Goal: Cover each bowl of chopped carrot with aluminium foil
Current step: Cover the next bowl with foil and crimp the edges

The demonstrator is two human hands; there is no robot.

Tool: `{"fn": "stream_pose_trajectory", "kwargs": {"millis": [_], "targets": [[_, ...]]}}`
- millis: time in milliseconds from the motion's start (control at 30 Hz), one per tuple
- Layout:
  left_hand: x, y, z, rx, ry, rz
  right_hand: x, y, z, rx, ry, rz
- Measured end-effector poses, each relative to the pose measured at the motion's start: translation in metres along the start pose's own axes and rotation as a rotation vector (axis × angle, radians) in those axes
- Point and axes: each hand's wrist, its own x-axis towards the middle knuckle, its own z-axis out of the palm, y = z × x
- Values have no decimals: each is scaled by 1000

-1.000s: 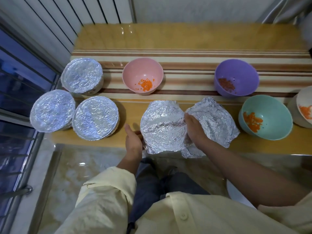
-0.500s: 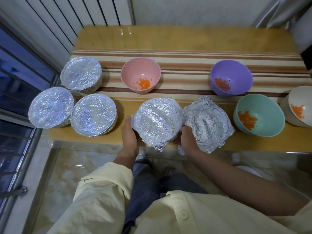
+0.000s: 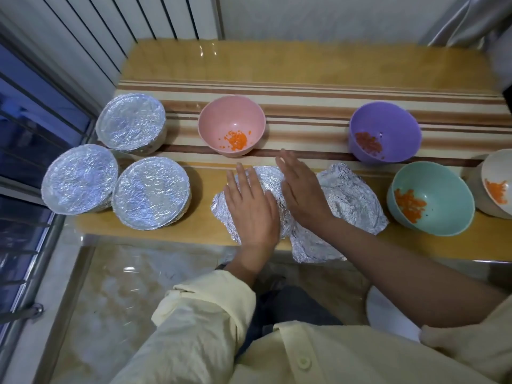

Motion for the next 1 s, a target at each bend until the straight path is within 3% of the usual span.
{"fn": "stream_pose_trajectory", "kwargs": {"millis": [267,500,1000], "targets": [[-3,-29,25,164,-111,69,9,-5,23,-254,-265,-92],[-6,-37,23,169,-68,17,9,0,30,-277,-268,-48],[-3,-40,12,-442,97,-301,8,7,36,164,-32,119]]}}
